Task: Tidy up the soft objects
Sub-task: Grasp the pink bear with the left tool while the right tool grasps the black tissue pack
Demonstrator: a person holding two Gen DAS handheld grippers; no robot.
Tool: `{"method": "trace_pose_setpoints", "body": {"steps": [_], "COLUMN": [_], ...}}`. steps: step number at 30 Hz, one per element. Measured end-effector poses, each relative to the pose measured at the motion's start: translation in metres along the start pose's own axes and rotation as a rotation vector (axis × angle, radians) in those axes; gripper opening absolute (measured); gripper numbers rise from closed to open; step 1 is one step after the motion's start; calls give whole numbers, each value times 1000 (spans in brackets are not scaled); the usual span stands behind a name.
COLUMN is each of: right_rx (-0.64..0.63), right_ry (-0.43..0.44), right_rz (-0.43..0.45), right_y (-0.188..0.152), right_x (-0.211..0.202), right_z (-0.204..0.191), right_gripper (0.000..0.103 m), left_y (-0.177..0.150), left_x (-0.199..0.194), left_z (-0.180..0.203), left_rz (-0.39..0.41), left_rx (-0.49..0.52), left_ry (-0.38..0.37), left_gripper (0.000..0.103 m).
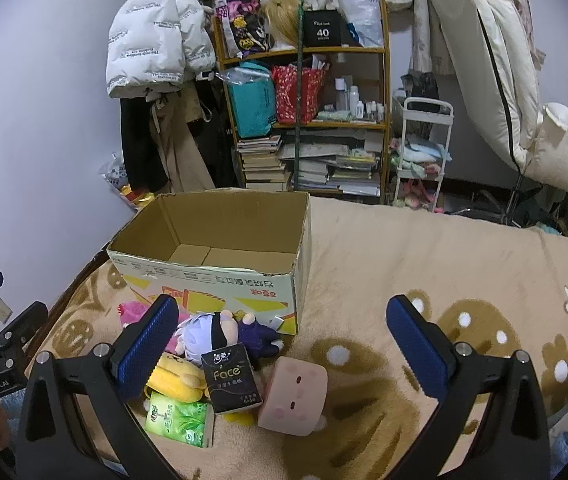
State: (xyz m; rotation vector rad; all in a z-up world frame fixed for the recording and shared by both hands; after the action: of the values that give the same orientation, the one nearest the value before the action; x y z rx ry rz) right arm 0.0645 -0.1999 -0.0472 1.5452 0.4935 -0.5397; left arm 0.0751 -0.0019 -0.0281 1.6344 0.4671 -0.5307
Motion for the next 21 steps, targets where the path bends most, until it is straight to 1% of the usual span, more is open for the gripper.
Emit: {"method": "trace_pose_setpoints", "body": {"steps": [6, 11, 15, 21], "right_rx": [1, 5, -10, -33], "right_ry": [19, 34, 44, 59], "right_rz": [-40, -81, -109, -139], "right_y": [6, 6, 4, 4], "right_x": [15, 29, 39, 57], "right_z": [2, 1, -2, -9], "right_gripper": [103, 103, 103, 103], "left_y": [11, 16, 15, 8], "left_x": [21, 47, 64, 94], "left_z": [3, 8, 11, 17], "left_rz": [-47, -94, -126, -200], "left_rx": [-3, -3, 1, -11], "left_ry": [-19, -26, -33, -59], "left_gripper": [101, 101, 101, 101]}}
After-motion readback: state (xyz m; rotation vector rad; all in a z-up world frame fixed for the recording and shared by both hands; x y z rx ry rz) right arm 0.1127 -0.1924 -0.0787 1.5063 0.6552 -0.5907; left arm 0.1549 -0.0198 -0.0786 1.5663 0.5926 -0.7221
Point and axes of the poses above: each gripper's, at about its wrist camera, not at the fingertips, and x roughly the way its jaws point, z to its right, y to its top, the point moved 6 cm from there along x, roughly the way its jaws point, and after that the axes turned 6 degrees about -x, right-handed, at the moved point
